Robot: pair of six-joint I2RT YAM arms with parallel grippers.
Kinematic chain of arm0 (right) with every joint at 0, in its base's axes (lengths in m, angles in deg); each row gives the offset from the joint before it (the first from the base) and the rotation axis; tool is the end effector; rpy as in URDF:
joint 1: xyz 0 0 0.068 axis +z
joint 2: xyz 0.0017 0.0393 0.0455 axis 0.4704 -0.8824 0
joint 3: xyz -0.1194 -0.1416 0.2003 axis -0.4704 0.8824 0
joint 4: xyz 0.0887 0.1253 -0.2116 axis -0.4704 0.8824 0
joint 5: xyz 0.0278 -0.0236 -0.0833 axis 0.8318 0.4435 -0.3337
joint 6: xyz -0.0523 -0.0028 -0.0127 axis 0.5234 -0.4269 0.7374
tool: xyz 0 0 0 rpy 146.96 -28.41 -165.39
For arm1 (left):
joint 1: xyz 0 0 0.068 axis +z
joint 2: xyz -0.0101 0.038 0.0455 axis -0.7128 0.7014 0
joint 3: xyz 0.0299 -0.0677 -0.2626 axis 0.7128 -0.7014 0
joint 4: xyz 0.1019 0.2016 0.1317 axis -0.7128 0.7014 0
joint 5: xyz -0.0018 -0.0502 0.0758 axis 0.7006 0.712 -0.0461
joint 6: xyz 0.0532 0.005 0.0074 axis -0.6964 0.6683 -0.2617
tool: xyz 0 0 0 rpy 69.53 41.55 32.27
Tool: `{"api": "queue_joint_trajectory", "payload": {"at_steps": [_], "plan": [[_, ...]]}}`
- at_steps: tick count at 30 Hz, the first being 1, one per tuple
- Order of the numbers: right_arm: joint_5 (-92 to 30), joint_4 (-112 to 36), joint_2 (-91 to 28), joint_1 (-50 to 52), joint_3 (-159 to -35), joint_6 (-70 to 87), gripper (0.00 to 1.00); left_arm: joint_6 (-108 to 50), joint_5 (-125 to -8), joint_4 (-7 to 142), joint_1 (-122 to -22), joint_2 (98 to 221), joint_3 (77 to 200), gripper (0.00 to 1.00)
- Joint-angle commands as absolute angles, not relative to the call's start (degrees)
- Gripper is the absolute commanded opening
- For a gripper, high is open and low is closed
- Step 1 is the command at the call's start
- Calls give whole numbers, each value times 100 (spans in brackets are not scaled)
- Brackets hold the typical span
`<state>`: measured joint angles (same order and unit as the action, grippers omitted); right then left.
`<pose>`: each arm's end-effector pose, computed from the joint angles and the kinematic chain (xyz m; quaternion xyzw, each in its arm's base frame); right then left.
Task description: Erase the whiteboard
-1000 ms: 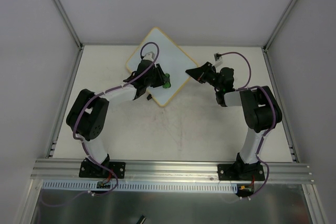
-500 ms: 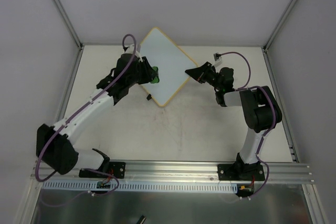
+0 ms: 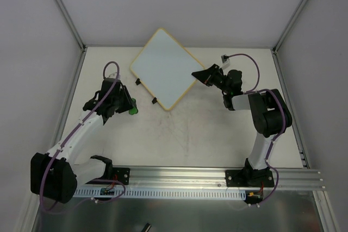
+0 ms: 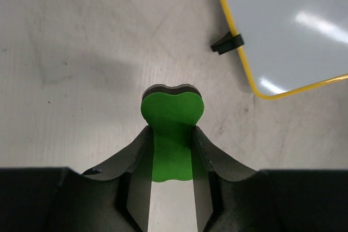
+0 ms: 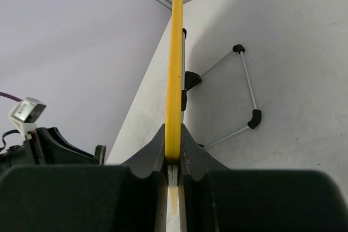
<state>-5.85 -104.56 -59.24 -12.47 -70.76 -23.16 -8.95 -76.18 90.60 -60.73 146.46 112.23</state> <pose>0.3648 0.1218 0.1957 -0.0801 0.6673 0.4917 0.5537 0.2285 -0.0617 0.2686 -0.1336 0.8867 -0.1666 0.4101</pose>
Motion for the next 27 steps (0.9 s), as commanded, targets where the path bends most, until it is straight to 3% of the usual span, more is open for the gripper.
{"api": "queue_joint_trajectory", "payload": {"at_steps": [1, 4, 11, 16, 19, 23, 27], "plan": [[-285, -10708, -5675, -1242, -7305, -2245, 0, -1053, -7446, 9163, -6058, 14744, 11128, 1], [-215, -10664, -5710, -1251, -7358, -2254, 0, -1018, -7630, 9163, -6058, 14910, 11093, 2], [-127, -10655, -5771, -1224, -7445, -2280, 0, -1026, -8044, 9154, -6032, 15560, 11066, 14], [-101, -10655, -5798, -1215, -7446, -2298, 0, -1035, -7912, 9119, -5979, 16149, 11136, 57], [-101, -10655, -5815, -1215, -7454, -2281, 0, -1035, -7938, 9066, -5979, 16316, 11093, 76], [-92, -10655, -5842, -1207, -7490, -2281, 0, -1026, -8026, 8996, -5979, 16405, 11014, 88], [-83, -10620, -5842, -1189, -7516, -2254, 0, -1009, -8000, 8925, -5970, 16484, 10934, 91]]}}
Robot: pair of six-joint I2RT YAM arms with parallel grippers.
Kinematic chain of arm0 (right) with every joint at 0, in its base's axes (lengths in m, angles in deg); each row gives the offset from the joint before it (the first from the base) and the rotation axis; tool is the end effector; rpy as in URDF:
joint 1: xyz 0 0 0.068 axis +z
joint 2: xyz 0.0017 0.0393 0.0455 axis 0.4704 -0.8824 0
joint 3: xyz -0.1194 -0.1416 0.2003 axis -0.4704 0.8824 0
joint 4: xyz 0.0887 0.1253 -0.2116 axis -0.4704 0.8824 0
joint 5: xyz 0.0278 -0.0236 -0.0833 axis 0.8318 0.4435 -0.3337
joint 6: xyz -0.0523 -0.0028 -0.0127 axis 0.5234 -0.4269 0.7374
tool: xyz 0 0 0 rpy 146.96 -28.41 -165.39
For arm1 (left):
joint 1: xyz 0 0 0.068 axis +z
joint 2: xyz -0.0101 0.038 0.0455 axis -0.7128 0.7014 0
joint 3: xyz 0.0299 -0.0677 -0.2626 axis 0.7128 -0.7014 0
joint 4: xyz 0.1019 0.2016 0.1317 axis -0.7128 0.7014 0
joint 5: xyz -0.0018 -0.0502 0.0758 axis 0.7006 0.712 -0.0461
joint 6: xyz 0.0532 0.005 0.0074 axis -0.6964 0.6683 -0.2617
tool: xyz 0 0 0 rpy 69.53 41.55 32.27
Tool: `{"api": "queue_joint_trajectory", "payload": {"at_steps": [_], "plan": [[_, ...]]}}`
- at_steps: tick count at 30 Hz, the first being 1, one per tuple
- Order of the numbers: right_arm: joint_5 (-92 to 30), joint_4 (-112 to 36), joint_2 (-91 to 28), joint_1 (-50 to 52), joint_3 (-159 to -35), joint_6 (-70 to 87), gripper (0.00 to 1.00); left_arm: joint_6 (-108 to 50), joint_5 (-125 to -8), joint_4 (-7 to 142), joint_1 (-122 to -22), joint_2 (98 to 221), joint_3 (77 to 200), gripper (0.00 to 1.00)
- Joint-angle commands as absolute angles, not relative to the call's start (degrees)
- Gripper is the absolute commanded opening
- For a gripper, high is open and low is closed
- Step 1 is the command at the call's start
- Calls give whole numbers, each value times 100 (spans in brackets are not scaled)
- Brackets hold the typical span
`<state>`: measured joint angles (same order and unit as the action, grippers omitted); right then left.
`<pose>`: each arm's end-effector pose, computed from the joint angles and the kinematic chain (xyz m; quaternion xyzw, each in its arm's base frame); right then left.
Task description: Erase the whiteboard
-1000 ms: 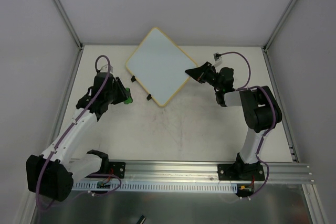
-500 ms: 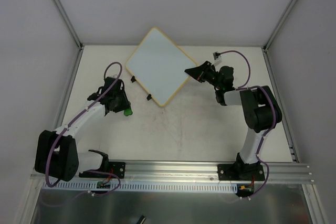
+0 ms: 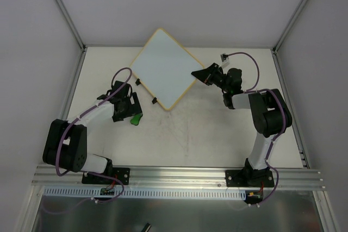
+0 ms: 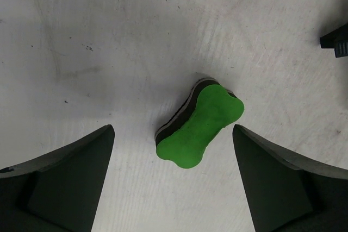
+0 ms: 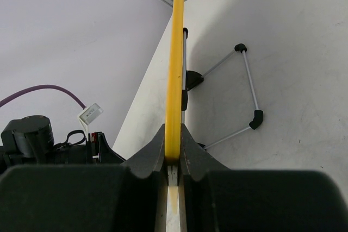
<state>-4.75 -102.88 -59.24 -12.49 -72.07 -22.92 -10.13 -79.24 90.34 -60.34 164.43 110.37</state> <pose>0.3684 0.1232 0.1990 -0.0874 0.6688 0.4946 0.5480 0.2600 -0.0664 0.1850 -0.1414 0.9478 -0.0753 0.2758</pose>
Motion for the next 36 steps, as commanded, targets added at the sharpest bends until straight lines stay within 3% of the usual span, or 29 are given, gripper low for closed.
{"api": "queue_joint_trajectory", "payload": {"at_steps": [1, 5, 19, 26, 34, 36], "plan": [[-74, -10620, -5842, -1189, -7507, -2254, 0, -1000, -8000, 8882, -5970, 16502, 10908, 91], [-74, -10620, -5842, -1189, -7507, -2228, 15, -956, -7947, 8785, -5970, 16458, 10829, 92], [-83, -10629, -5859, -1189, -7507, -2228, 26, -912, -7982, 8723, -5979, 16282, 10776, 93], [-100, -10620, -5877, -1189, -7507, -2228, 52, -895, -8026, 8705, -5970, 16159, 10732, 93], [-109, -10620, -5885, -1172, -7507, -2245, 68, -860, -8053, 8670, -5970, 16185, 10706, 99], [-118, -10620, -5903, -1180, -7498, -2237, 86, -842, -8061, 8644, -5970, 16150, 10671, 99]]}}
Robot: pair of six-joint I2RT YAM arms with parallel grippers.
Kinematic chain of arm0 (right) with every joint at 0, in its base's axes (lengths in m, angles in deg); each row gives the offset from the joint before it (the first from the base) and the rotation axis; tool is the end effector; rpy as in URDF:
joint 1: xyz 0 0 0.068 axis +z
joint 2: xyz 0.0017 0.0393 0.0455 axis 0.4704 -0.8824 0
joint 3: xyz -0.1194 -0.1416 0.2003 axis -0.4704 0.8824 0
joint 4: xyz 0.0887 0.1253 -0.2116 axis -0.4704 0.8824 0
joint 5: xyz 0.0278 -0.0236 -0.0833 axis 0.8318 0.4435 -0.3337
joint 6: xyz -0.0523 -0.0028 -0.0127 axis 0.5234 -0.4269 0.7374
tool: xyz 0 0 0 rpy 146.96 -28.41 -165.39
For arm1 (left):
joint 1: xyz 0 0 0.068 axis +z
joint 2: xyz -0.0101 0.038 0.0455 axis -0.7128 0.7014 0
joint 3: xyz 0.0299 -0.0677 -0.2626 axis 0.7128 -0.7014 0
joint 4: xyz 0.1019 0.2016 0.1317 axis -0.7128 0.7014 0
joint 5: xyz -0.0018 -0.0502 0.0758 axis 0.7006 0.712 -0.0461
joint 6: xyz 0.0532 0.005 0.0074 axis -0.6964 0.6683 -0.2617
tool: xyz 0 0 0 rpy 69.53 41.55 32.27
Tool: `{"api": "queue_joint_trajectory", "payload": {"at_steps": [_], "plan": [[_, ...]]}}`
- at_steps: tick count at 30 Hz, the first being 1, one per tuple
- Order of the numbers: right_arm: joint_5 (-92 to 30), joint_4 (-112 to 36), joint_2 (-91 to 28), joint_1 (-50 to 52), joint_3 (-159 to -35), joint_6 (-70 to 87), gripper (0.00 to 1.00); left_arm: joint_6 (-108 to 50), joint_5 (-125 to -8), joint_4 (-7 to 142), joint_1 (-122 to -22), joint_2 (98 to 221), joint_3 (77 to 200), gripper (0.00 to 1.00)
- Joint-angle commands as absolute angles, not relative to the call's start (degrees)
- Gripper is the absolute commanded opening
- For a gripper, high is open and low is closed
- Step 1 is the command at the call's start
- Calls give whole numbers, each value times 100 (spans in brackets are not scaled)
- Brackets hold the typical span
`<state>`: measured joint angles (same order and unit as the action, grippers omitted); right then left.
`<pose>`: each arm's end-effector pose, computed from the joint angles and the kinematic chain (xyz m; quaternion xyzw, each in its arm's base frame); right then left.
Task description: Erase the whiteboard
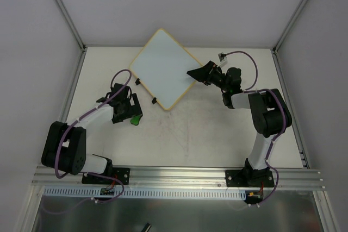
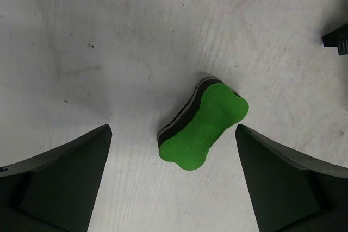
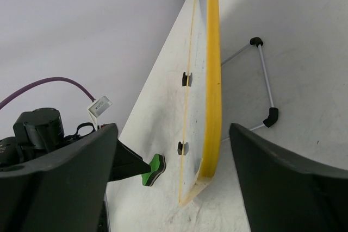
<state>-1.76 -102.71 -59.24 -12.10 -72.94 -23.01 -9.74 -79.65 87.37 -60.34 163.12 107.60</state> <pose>0.3685 0.1276 0.2029 -0.1105 0.6630 0.5095 0.5372 0.2542 -0.0646 0.1796 -0.1456 0.9431 -0.0781 0.2884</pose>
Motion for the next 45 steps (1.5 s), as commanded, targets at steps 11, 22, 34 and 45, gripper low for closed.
{"api": "queue_joint_trajectory", "payload": {"at_steps": [11, 22, 34, 45], "plan": [[-180, -10620, -5737, -1215, -7297, -2228, 99, -833, -8202, 8504, -5970, 15667, 10477, 99], [-610, -9987, -4148, -1479, -5882, -1710, 99, -974, -8246, 8459, -5961, 14991, 10346, 99], [-1856, -6273, -641, -1506, -4607, -14, 99, -1018, -8238, 8398, -5979, 13726, 9819, 99], [-2508, -3994, 1567, -1338, -4274, 962, 99, -1158, -8210, 8266, -5996, 12951, 9265, 99]]}}
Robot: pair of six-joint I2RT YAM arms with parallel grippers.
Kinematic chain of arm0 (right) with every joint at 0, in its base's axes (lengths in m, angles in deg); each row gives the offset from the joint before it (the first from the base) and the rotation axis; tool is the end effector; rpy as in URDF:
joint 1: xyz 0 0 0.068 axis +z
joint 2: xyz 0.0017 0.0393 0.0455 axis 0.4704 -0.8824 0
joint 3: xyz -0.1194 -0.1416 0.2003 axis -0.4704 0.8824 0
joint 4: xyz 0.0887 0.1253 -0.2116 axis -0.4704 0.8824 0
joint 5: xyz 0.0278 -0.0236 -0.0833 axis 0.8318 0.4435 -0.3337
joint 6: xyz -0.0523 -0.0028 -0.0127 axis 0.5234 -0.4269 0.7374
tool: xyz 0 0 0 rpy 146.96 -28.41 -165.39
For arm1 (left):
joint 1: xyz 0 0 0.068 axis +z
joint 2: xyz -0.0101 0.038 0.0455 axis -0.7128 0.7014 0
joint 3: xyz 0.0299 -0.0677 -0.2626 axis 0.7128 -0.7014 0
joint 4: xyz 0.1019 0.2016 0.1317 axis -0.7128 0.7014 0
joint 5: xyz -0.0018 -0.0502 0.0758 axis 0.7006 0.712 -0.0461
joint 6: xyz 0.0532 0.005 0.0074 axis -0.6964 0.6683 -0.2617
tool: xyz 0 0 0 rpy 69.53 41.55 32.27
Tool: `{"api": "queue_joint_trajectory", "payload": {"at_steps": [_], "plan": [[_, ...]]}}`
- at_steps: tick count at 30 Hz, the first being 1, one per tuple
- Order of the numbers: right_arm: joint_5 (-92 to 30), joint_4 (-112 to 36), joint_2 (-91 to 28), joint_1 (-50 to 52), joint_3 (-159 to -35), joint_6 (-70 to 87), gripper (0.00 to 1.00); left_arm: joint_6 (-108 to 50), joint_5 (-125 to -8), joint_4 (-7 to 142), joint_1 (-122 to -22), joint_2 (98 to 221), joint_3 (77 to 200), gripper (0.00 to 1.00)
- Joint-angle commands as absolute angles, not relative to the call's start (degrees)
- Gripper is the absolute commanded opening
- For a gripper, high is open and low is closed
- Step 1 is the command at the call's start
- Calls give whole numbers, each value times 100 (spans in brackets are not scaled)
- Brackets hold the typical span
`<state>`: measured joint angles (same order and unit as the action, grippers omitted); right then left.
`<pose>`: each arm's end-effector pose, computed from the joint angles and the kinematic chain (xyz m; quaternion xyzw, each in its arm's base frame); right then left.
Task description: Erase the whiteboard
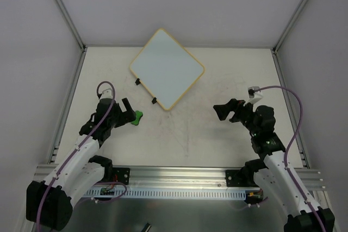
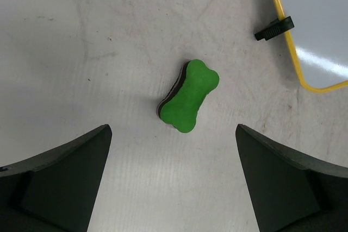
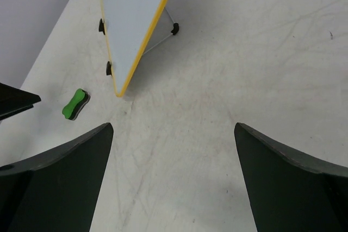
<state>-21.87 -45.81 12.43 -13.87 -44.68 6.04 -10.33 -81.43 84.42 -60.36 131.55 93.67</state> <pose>0.1609 0.0512 0.2600 -0.1290 0.7336 0.2390 0.6229 0.1769 -0.0430 0.2173 -0.1454 0.8737 -0.1302 0.4456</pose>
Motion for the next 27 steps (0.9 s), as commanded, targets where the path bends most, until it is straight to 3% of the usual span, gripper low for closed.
{"api": "queue_joint_trajectory", "payload": {"at_steps": [1, 11, 27], "plan": [[-2544, -3967, 1646, -1338, -4125, 971, 99, -1150, -8211, 8231, -5996, 12864, 9221, 99], [-2738, -4054, 2411, -1338, -3526, 813, 99, -1106, -8194, 7906, -5996, 12476, 8817, 99], [-2597, -4125, 2359, -1330, -3499, 848, 99, -1132, -8044, 7686, -5996, 12661, 8772, 99]]}}
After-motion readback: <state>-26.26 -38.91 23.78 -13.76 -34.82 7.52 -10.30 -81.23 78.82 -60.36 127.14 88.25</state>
